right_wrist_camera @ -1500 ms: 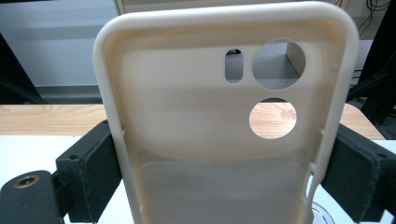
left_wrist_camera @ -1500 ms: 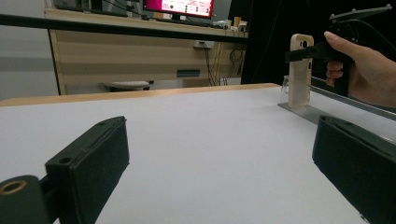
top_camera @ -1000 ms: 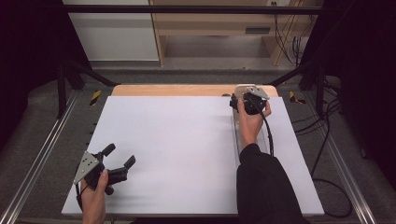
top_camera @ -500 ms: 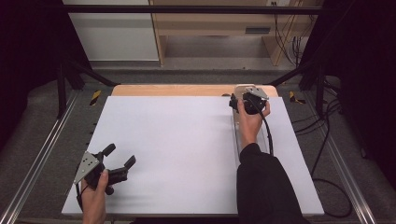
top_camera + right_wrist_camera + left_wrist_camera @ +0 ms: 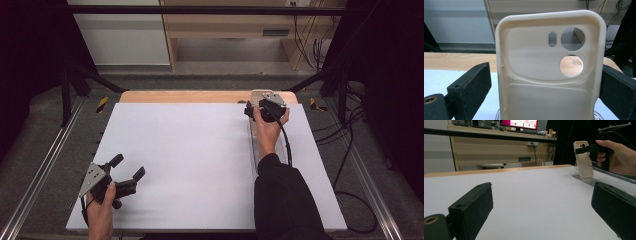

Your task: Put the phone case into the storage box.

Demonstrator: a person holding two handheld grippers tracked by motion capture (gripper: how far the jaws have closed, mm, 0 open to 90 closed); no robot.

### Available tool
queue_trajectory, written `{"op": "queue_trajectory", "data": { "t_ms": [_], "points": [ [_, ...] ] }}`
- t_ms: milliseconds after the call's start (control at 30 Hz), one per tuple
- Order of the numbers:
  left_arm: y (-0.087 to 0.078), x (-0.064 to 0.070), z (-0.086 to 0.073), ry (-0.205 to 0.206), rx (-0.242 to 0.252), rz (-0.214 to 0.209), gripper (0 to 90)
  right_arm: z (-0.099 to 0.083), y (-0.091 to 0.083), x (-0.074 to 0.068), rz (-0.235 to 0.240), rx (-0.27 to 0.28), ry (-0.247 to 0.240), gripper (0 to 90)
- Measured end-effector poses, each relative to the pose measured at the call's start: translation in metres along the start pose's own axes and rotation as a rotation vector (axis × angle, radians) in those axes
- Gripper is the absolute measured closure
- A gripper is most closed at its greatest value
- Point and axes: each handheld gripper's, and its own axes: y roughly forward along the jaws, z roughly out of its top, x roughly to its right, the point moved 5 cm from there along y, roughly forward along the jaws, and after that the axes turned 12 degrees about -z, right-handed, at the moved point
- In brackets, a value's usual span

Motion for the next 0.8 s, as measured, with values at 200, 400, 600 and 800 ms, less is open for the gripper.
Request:
{"op": "queue_trajectory", "data": {
  "t_ms": [200,400,600,800],
  "points": [
    [-0.0002,-0.0003,0.0001,0.000,0.000,0.001,3.4,0.0004,-0.0002,0.0006,0.004,0.000,0.006,4.6],
    [-0.0001,-0.0001,0.0000,0.000,0.000,0.000,3.5,0.0011,-0.0004,-0.0001,-0.006,0.010,0.007,4.8],
    [0.0001,-0.0001,-0.0001,0.000,-0.001,-0.001,3.5,0.0026,-0.0020,-0.0003,-0.009,0.017,0.008,4.9],
    [-0.0003,-0.0001,0.0002,-0.001,0.001,0.001,3.5,0.0031,-0.0025,-0.0009,-0.007,0.018,0.008,4.8]
  ]
}}
